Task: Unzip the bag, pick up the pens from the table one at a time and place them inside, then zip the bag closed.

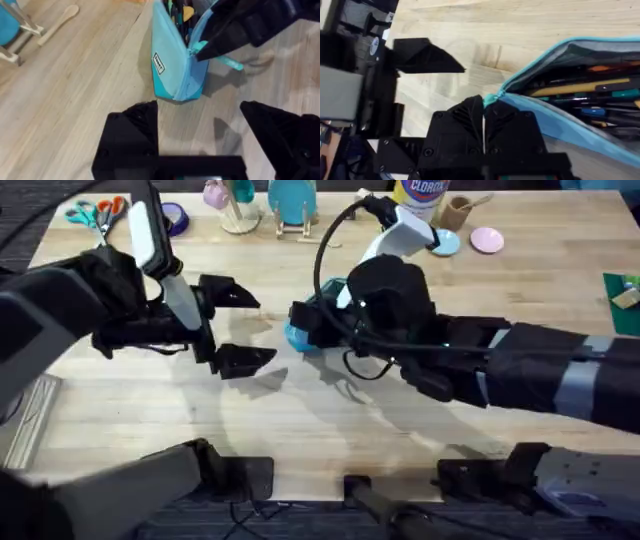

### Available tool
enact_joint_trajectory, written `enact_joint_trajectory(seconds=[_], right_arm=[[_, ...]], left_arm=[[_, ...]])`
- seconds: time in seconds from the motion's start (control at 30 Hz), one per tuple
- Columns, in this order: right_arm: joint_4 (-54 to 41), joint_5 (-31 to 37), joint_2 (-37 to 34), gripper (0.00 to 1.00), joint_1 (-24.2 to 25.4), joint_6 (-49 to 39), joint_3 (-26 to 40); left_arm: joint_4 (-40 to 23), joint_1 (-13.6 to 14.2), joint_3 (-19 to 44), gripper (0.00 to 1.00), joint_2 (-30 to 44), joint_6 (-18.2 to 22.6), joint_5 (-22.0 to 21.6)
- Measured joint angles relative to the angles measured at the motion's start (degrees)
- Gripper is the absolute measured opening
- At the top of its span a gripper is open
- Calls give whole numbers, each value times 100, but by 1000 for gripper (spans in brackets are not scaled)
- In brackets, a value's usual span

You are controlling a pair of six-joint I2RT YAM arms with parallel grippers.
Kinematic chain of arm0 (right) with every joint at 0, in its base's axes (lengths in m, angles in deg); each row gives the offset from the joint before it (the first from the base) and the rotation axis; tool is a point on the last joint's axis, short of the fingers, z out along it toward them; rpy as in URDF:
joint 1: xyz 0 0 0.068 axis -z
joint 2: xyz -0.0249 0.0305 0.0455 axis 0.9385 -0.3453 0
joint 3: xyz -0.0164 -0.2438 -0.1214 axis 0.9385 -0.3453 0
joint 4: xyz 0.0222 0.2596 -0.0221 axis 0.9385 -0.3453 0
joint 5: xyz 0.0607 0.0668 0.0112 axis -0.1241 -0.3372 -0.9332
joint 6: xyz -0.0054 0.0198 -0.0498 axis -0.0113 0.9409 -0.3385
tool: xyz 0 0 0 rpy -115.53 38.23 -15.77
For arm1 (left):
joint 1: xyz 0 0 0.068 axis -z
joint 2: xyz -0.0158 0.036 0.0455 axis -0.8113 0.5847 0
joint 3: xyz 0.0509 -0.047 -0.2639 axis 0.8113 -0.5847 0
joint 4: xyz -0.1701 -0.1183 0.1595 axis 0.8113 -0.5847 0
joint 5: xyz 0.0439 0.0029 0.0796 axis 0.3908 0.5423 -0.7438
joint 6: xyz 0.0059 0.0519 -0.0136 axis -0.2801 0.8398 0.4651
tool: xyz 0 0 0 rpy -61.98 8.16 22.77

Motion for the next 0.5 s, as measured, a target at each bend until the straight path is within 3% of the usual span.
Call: enact_joint_trajectory(seconds=[0.17,0.5], right_arm=[[0,0,-2,31,3,0,0],[0,0,-2,30,4,0,0]], left_arm=[[302,139,0,993,622,17,283],[1021,862,0,993,1218,24,642]])
